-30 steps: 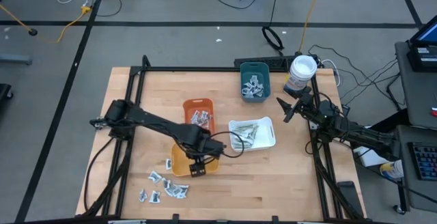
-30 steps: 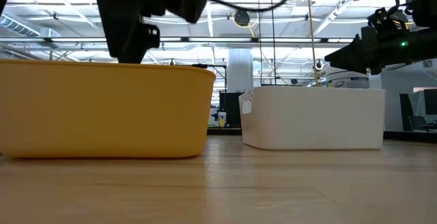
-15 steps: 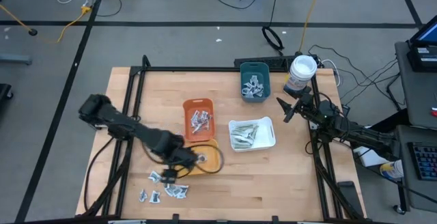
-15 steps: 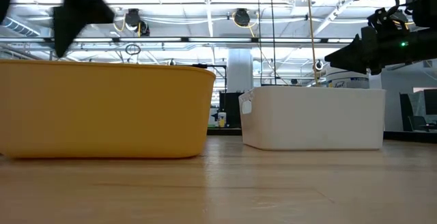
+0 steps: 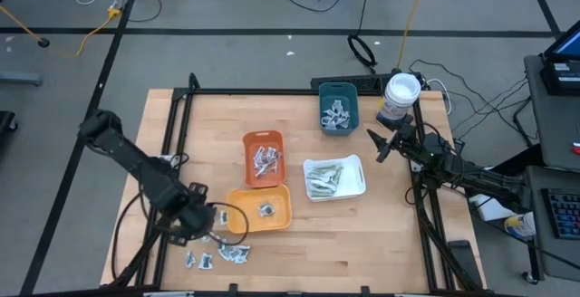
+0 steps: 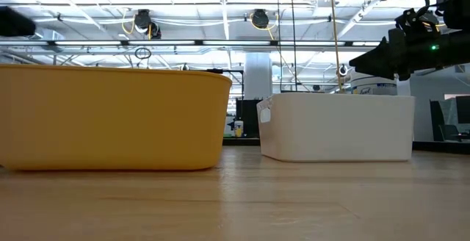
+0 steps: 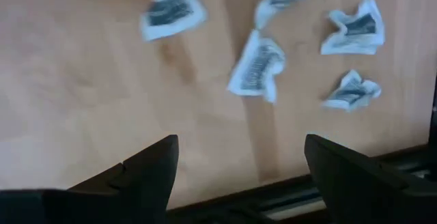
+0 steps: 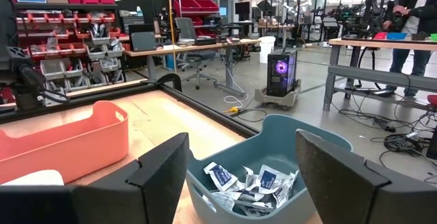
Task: Pick & Place First Aid Supplies
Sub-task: Put the gray sachet into the yellow bin
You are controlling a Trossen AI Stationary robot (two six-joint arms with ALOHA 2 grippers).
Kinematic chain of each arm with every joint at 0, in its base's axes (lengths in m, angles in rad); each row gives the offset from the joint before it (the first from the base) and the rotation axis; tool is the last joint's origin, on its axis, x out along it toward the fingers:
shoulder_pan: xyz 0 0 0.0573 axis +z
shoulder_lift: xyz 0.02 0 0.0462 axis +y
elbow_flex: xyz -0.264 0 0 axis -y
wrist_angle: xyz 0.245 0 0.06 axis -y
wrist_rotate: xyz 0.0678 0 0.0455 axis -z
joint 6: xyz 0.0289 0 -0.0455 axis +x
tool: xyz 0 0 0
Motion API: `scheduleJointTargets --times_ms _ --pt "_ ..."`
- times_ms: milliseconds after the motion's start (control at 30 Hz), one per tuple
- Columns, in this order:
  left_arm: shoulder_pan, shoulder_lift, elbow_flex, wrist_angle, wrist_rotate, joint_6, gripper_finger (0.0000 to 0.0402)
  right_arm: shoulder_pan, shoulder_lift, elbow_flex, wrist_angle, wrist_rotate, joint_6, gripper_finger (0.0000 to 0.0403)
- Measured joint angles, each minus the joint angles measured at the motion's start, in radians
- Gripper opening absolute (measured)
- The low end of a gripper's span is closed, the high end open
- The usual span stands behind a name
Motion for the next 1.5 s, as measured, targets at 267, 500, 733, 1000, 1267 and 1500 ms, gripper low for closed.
scheduleJointTargets --times_ms 267,500,733,1000,1267,1500 --pt "-0.134 -0.001 -0.163 0.322 -0.001 -0.096 0.03 0.0 0.0 0.0 0.0 0.0 0.0 0.0263" --pt "-0.203 0.008 -0.248 0.512 -0.094 -0.152 0.0299 0.0 0.0 0.0 0.0 0.0 0.0 0.0263" --pt "-0.211 0.041 -0.319 0.572 -0.137 -0.158 0.0307 0.0 0.0 0.0 0.0 0.0 0.0 0.0263" --pt "-0.211 0.07 -0.329 0.583 -0.135 -0.106 0.0251 0.0 0.0 0.0 0.0 0.0 0.0 0.0263" --pt "-0.207 0.07 -0.329 0.584 -0.14 -0.083 0.0097 0.0 0.0 0.0 0.0 0.0 0.0 0.0263" --pt "-0.208 0.068 -0.329 0.583 -0.115 -0.151 0.0011 0.0 0.0 0.0 0.0 0.0 0.0 0.0263"
